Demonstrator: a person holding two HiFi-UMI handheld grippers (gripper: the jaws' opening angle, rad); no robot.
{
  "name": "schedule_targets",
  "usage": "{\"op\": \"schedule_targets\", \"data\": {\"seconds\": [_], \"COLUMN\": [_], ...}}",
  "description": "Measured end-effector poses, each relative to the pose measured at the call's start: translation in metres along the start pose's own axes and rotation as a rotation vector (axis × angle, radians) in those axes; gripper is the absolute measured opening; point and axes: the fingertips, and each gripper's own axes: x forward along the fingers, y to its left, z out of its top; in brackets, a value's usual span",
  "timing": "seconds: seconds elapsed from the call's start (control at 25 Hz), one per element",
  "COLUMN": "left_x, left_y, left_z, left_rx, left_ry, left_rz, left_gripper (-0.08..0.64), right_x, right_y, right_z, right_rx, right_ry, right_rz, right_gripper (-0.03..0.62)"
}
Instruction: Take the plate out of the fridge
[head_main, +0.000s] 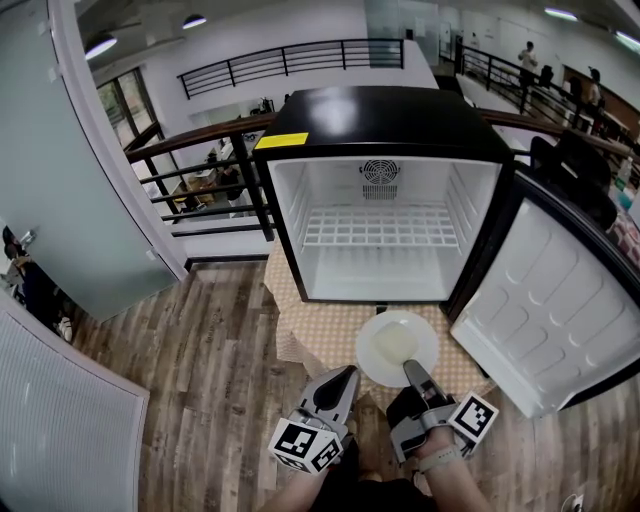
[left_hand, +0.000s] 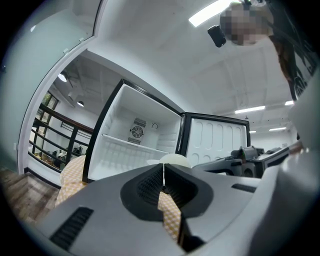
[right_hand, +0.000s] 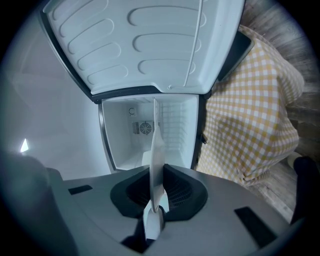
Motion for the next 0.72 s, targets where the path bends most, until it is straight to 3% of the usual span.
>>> {"op": "schedule_targets", "data": {"seconds": [0.72], "left_x": [-0.029], "left_y": [-0.016], "left_z": [-0.008], "left_rx": [0.004], "left_ry": [-0.005], "left_rz": [0.014], "left_gripper": [0.015], "right_x": [-0.028], "right_y": [-0.01], "right_z": [-0.015], "right_rx": [0.0], "right_ry": [0.018], "right_rz": [0.012], "right_gripper": [0.049]}}
